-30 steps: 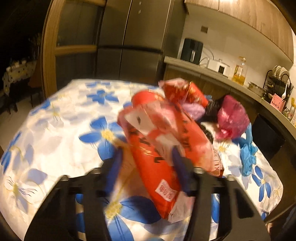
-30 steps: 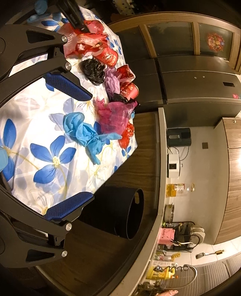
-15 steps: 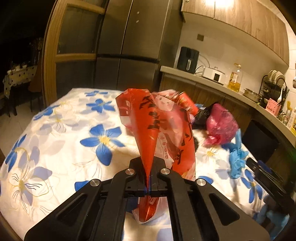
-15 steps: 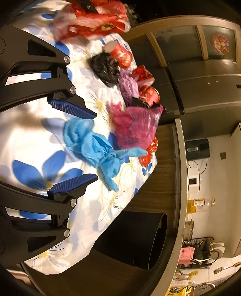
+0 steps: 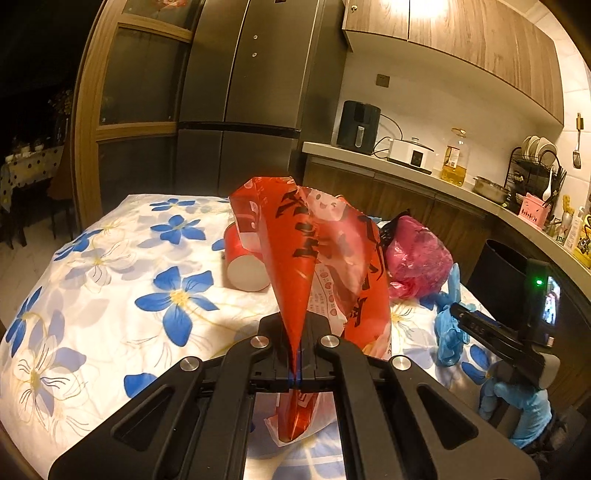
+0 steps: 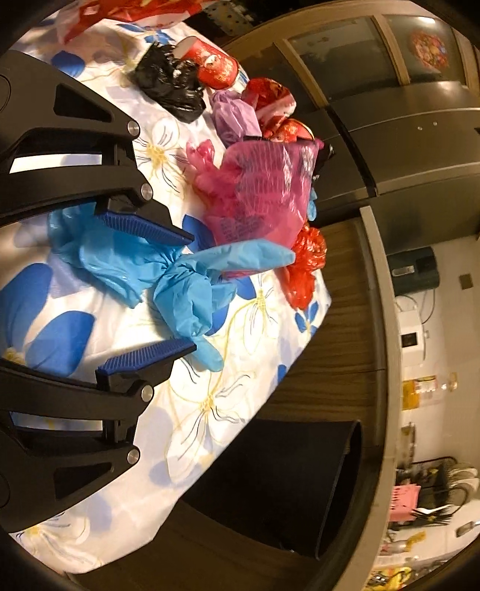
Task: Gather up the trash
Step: 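Carry the red bag and blue glove over the black bin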
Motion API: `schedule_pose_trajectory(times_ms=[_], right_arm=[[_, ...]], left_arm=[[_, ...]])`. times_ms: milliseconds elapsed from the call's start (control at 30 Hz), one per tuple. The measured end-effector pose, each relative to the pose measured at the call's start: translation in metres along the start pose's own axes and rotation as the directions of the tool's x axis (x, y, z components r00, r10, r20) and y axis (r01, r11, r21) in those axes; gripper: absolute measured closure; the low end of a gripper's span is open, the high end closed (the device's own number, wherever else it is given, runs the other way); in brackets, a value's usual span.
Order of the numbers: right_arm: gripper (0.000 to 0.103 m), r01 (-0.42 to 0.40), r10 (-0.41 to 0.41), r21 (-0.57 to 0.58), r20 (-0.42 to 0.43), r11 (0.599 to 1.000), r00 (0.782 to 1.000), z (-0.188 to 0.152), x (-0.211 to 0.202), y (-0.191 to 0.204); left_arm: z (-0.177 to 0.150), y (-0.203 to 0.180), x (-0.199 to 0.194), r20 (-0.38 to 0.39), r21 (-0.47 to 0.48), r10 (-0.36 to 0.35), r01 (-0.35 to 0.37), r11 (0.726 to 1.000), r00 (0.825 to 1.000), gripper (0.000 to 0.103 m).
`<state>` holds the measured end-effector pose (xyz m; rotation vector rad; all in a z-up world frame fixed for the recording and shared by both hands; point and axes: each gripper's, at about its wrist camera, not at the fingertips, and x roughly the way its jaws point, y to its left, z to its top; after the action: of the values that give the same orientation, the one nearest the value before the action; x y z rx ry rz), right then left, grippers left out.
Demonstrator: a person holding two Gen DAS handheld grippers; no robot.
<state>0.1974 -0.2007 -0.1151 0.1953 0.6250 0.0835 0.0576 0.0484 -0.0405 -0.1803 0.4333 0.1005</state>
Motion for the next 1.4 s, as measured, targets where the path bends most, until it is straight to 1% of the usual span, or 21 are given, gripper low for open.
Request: schedule_pose_trajectory(times_ms=[33, 100, 133, 167, 200, 300, 367, 567, 767, 967, 1167, 1333, 1400], right_arm=[[0.059, -0.003, 0.004, 0.004, -0.016, 1.000, 1.000, 0.001, 0.004, 0.000], [0.071, -0.018, 0.018, 0.009, -0.039, 1.000, 0.999, 0.001, 0.010, -0.001], [0.074, -0.022, 0.022, 0.007, -0.042, 1.000, 0.999, 0.001, 0.011, 0.000], [0.081, -0.028, 0.028, 0.004, -0.043, 1.000, 0.999, 0.001, 0.012, 0.000], [0.085, -0.033, 0.033, 0.001, -0.039, 0.999, 0.999, 0.000, 0.010, 0.001], [0.092, -0.038, 0.038, -0.009, -0.002, 0.999, 0.999, 0.002, -0.003, 0.000], [0.094, -0.029, 0.029, -0.013, 0.020, 1.000, 0.999, 0.004, -0.013, -0.002], [0.095, -0.045, 0.045, -0.003, 0.090, 0.999, 0.995, 0.014, -0.056, -0.019], [0.096, -0.065, 0.065, -0.007, 0.127, 0.998, 0.990, 0.032, -0.080, -0.030], [0.096, -0.036, 0.037, -0.008, 0.189, 0.999, 0.981, 0.054, -0.095, -0.050], [0.096, 0.030, -0.031, 0.006, 0.255, 1.000, 0.966, 0.079, -0.106, -0.081], [0.096, 0.089, -0.094, 0.031, 0.309, 0.996, 0.946, 0.103, -0.109, -0.114], [0.096, 0.117, -0.125, 0.042, 0.332, 0.992, 0.935, 0.115, -0.109, -0.129]], left_arm=[[0.001, -0.002, 0.000, 0.002, 0.003, 0.000, 0.000, 1.000, 1.000, 0.103], [0.002, -0.003, 0.000, 0.005, 0.006, -0.001, 0.001, 1.000, 1.000, 0.103], [0.002, -0.004, -0.001, 0.006, 0.008, 0.000, 0.000, 1.000, 1.000, 0.103], [0.002, -0.005, -0.001, 0.006, 0.009, 0.001, -0.001, 1.000, 1.000, 0.103], [0.003, -0.006, 0.000, 0.005, 0.011, 0.002, -0.002, 1.000, 1.000, 0.103], [0.006, -0.010, -0.002, 0.010, 0.020, 0.001, -0.001, 1.000, 1.000, 0.103], [0.009, -0.013, -0.003, 0.017, 0.026, -0.002, 0.002, 1.000, 1.000, 0.103], [0.021, -0.031, -0.001, 0.032, 0.045, -0.024, 0.023, 0.999, 0.999, 0.103], [0.037, -0.071, 0.005, 0.056, 0.098, -0.069, 0.064, 0.993, 0.996, 0.103], [0.053, -0.119, 0.021, 0.058, 0.153, -0.151, 0.140, 0.978, 0.987, 0.103], [0.069, -0.179, 0.041, 0.063, 0.202, -0.248, 0.231, 0.952, 0.967, 0.103], [0.084, -0.238, 0.061, 0.067, 0.229, -0.330, 0.308, 0.923, 0.941, 0.103], [0.088, -0.259, 0.068, 0.070, 0.234, -0.357, 0.332, 0.914, 0.932, 0.103]])
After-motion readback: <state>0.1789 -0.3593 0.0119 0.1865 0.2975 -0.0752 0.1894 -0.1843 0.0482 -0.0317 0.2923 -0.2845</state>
